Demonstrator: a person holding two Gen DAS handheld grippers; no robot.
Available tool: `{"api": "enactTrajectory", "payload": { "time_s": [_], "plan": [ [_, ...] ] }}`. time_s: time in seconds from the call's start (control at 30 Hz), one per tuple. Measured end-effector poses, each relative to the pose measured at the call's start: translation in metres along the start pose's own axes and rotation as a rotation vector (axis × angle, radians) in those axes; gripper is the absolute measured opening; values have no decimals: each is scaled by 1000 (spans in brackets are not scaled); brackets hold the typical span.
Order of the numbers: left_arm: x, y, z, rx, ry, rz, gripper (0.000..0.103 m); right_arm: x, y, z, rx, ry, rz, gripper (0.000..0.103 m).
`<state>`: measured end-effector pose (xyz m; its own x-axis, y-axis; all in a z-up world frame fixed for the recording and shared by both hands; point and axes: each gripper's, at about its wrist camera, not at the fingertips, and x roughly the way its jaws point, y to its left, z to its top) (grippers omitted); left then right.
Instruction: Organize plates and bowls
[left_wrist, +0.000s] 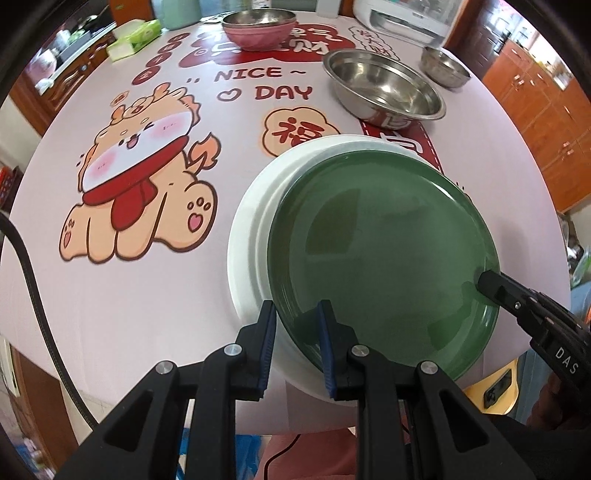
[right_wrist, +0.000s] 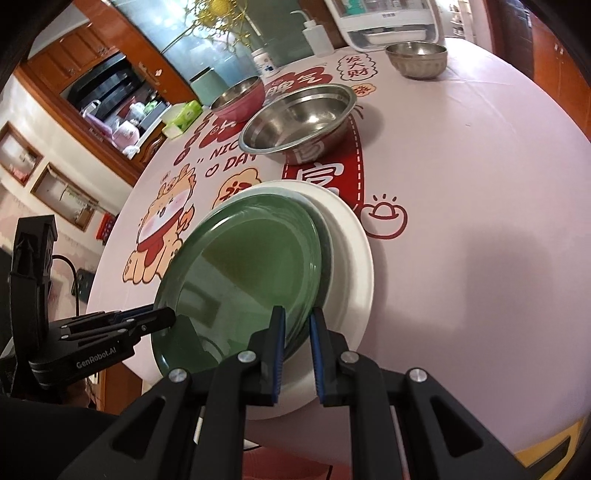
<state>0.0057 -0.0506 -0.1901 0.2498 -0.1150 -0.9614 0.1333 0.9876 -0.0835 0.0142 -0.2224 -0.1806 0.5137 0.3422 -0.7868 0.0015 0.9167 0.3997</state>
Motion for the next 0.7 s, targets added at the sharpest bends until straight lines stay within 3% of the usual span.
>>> {"api": "enactTrajectory", "payload": {
  "time_s": [0.4, 0.7],
  "plan": [
    [-5, -10, 5, 120, -32, -27, 22, 2, 3, -4, 33, -20, -68, 16],
    [-13, -11, 6, 140, -72, -37, 24, -1, 7, -4, 31, -26, -92, 16]
  ]
}}
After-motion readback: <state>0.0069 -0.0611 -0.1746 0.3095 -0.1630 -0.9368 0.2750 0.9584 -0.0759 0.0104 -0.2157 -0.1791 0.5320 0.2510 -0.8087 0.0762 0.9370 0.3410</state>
